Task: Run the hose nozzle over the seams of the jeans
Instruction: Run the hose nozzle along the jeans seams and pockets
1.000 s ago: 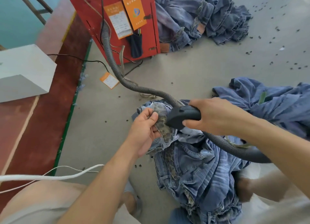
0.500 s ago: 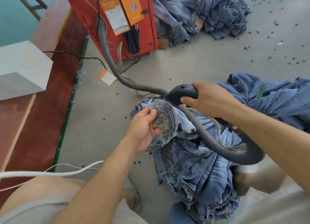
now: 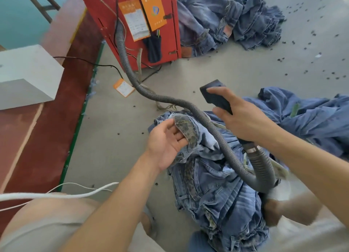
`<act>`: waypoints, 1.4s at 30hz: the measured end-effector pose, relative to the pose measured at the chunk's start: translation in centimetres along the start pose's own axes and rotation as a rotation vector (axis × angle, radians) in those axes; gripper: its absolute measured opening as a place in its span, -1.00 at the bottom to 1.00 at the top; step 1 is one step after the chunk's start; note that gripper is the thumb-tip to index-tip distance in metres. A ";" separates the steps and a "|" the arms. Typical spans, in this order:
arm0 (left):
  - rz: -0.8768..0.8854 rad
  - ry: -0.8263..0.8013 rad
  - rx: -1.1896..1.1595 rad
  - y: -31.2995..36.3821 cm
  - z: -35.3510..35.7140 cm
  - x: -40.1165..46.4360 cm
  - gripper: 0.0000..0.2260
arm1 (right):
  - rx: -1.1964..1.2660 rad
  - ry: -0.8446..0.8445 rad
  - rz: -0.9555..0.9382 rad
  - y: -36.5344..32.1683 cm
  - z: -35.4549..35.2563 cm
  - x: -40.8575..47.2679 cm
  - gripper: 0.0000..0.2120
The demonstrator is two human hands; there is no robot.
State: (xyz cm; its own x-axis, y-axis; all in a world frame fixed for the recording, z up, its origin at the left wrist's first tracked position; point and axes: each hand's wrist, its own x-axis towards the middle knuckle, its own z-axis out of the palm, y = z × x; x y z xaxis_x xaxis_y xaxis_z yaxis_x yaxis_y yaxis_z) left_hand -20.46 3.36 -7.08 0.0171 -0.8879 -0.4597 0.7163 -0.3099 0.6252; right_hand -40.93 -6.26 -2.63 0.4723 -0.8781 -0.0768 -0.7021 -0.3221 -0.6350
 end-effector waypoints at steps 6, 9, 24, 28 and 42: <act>-0.101 -0.292 -0.043 -1.7 1.8 -0.4 -0.53 | -0.011 -0.115 0.022 -0.9 3.7 -0.2 -0.25; -0.078 -0.188 0.042 -1.9 1.8 -0.2 -0.53 | 0.025 -0.040 0.004 -0.4 3.7 0.2 -0.34; 0.026 0.207 0.229 -1.7 -0.6 3.0 -0.73 | 0.082 0.084 0.015 1.3 2.8 1.1 -0.40; -0.131 0.134 0.161 -0.4 -1.6 2.5 -0.55 | 0.049 0.098 0.208 3.6 1.0 1.6 -0.38; -0.093 0.082 -0.034 0.1 -2.1 2.0 -0.83 | -0.111 -0.382 -0.114 1.1 -1.9 -2.8 -0.75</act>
State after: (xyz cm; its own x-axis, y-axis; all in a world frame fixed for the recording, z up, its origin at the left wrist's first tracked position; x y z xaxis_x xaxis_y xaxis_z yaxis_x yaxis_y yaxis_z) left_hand -18.89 2.25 -9.21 0.0059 -0.8246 -0.5657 0.7405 -0.3766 0.5567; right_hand -43.98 -4.83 -1.67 0.6992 -0.6472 -0.3038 -0.6774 -0.4640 -0.5708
